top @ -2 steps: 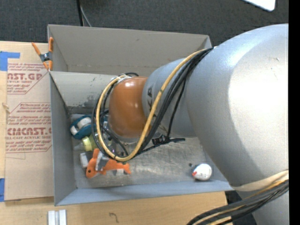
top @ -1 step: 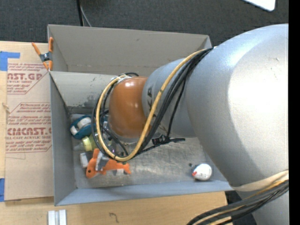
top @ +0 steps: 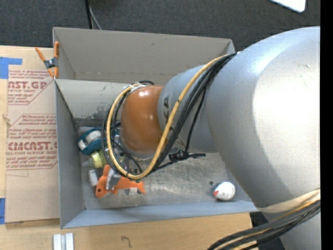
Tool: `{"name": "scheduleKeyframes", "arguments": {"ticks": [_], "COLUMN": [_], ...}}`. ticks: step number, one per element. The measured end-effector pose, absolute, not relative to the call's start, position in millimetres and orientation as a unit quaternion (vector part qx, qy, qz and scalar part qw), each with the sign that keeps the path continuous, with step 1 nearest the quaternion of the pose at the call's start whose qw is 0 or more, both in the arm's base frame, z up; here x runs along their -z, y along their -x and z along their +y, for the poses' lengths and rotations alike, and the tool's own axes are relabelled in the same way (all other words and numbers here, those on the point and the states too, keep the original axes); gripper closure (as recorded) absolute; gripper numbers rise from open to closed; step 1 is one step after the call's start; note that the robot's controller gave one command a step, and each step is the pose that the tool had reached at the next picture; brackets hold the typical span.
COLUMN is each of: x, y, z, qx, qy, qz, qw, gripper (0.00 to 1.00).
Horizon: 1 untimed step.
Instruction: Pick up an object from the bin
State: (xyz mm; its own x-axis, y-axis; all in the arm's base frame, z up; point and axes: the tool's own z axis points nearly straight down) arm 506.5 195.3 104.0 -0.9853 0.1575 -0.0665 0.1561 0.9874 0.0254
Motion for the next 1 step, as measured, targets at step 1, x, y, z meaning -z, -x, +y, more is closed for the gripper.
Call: {"name": "scheduleKeyframes", "arguments": {"ticks": [1], "x": [-104.0], "y": [-506.5], "z": [195.3], "qx": [-0.010], "qy": [-0.079], "qz": [0.996], "qw": [0.034], "gripper": [1.00]}}
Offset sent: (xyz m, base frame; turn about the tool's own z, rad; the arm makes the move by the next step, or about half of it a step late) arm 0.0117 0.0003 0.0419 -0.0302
